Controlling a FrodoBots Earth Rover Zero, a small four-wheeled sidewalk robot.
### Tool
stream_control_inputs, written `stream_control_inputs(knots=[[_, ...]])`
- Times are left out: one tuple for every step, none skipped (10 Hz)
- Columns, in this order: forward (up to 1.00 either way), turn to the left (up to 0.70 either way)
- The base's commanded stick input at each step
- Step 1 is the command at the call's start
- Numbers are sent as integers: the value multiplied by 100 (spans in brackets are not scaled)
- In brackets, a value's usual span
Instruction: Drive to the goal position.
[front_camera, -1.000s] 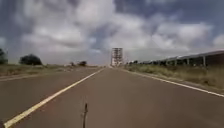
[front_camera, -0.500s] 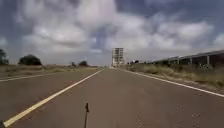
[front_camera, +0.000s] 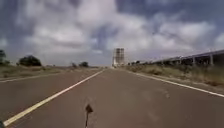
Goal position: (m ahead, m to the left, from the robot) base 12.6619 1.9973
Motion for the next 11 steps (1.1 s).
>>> stream_control_inputs(knots=[[100, 0], [100, 0], [100, 0], [100, 0], [100, 0], [100, 0], [100, 0], [100, 0], [100, 0], [100, 0], [100, 0]])
